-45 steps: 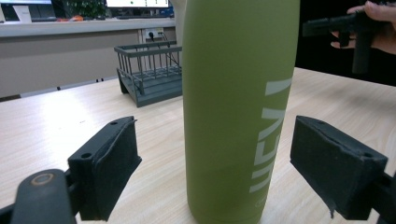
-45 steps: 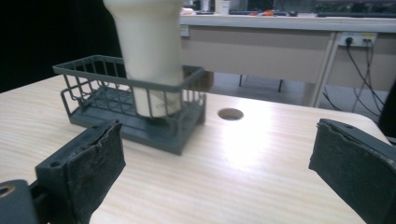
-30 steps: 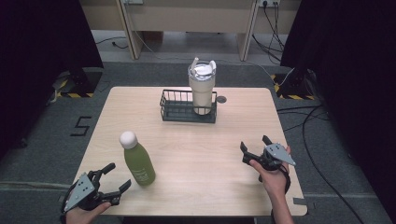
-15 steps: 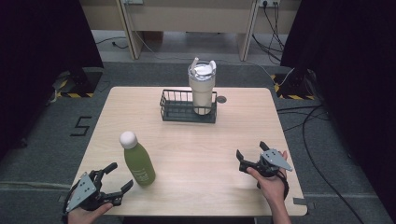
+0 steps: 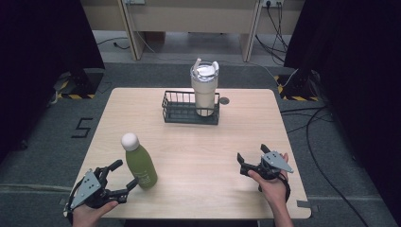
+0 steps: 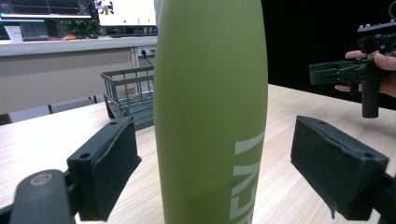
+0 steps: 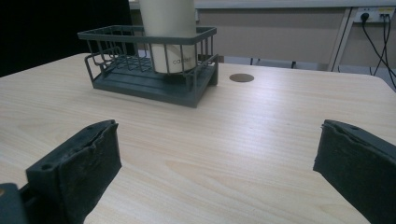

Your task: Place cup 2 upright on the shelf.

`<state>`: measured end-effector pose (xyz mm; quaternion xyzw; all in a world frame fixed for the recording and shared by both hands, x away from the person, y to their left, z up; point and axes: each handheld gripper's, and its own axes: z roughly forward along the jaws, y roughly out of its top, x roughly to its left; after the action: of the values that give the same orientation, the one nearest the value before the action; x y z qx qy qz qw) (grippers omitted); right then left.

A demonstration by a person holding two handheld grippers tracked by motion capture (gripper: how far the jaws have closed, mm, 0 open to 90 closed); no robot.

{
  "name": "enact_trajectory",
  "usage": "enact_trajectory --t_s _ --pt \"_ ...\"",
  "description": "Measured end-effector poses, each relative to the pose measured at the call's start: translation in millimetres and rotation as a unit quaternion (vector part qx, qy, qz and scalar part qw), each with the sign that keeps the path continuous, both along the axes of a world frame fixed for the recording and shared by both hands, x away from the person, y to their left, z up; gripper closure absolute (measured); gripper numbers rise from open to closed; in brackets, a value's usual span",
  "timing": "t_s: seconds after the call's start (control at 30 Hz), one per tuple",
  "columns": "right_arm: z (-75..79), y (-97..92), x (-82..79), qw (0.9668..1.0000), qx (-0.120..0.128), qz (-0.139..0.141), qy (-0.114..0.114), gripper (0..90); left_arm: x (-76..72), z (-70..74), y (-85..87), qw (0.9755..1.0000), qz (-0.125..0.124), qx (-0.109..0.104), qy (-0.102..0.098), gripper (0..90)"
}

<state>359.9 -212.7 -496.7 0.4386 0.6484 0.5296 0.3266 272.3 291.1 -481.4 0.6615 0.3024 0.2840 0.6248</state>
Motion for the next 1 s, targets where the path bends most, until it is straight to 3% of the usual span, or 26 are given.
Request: enact_trajectory --t_s 0.57,0.93,1.0 --pt "-1.8 3.1 0.9 0.9999 -0.005 0.008 0.007 1.4 27.9 5.4 -20.3 0.9999 -0.009 0.004 0.004 14.4" --pt "-3.0 3.4 0.9 0.9998 0.001 0.007 0.017 3.3 37.5 6.1 -26.4 0.9998 -0.009 0.017 0.0 14.8" --pt "-3.3 3.5 1.2 0.9998 0.001 0.008 0.017 3.4 37.6 5.3 -27.2 0.9998 -0.01 0.016 0.001 18.6"
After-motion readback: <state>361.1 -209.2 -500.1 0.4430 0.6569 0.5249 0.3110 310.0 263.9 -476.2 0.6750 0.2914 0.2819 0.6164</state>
